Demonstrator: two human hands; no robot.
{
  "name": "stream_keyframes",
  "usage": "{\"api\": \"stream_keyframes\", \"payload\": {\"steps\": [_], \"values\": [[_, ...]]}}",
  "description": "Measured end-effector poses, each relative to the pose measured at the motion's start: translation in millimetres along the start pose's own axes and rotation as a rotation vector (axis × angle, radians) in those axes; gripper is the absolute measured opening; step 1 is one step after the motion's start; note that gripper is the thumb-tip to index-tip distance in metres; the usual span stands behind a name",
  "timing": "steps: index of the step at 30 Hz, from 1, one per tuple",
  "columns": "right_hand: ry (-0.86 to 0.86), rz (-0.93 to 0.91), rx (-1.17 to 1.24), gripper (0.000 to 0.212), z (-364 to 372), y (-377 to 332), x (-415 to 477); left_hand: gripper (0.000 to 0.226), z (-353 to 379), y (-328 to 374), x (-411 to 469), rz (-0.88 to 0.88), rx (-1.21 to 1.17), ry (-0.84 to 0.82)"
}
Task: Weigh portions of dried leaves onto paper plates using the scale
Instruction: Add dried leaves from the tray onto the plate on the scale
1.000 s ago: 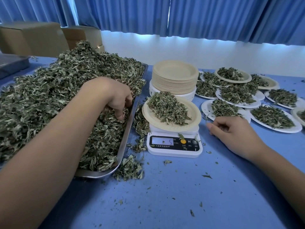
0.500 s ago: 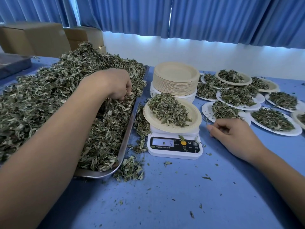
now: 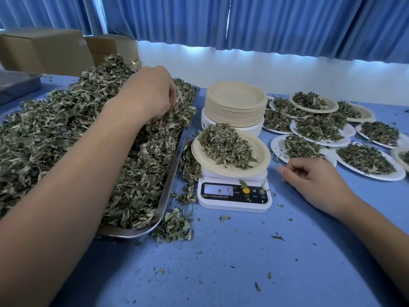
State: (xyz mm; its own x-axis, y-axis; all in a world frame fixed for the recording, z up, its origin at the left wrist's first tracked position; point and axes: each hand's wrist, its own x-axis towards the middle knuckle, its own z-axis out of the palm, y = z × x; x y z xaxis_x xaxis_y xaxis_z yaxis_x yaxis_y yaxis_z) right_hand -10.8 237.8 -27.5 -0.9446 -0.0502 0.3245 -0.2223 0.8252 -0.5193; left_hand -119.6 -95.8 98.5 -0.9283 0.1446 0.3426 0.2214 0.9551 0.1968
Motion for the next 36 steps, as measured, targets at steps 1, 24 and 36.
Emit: {"api": "stream_keyframes", "payload": {"steps": [1, 24, 36], "values": [[-0.003, 0.003, -0.006, 0.039, 0, 0, 0, 0.034, -1, 0, 0, 0.0, -0.007, 0.02], [-0.008, 0.017, -0.007, 0.038, -1, -4, -2, 0.015, -5, 10, -1, 0.037, -0.224, 0.036], [-0.01, 0.018, -0.009, 0.039, -1, -2, -2, 0.013, 24, 59, -28, 0.325, -0.503, -0.372]]}}
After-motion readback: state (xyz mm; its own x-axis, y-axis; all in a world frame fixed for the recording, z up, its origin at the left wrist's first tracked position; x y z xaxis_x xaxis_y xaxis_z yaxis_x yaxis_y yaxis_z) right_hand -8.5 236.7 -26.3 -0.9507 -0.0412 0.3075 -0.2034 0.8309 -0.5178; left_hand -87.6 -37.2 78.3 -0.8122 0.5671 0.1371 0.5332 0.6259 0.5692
